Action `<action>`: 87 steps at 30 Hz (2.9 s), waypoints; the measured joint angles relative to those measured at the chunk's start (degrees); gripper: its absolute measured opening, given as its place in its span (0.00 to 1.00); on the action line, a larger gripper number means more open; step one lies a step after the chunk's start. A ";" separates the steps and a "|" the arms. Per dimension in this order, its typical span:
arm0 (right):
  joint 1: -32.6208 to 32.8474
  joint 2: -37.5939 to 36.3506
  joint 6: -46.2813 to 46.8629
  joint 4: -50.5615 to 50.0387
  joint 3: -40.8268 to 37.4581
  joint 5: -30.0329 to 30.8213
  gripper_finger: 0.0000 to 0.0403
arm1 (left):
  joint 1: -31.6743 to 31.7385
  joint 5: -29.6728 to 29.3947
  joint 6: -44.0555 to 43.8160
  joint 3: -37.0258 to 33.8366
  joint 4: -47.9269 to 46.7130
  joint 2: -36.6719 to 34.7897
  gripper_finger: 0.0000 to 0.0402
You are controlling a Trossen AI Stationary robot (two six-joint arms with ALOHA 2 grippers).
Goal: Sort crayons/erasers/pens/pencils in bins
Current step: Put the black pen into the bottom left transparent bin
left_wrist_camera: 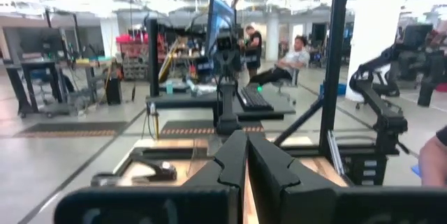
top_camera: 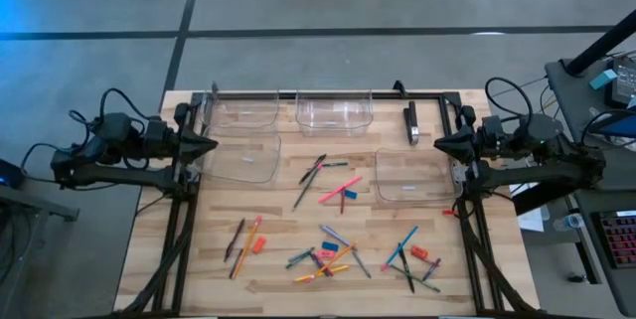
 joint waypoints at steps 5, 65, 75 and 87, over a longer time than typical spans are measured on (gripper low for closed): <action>-0.01 -0.02 0.00 0.00 0.00 0.02 0.06 | 0.00 -0.03 -0.61 -0.07 6.16 0.96 0.00; -0.01 -0.02 -4.09 0.43 0.00 0.02 0.06 | 0.02 -14.17 -11.84 16.57 7.79 65.55 0.48; -0.01 -0.02 4.26 0.83 -0.07 0.00 0.06 | 0.02 -15.55 -14.27 16.57 7.98 69.77 0.48; 0.02 3.80 3.71 3.10 -9.06 -0.52 0.06 | 0.05 -22.18 -15.88 16.44 7.95 70.03 0.48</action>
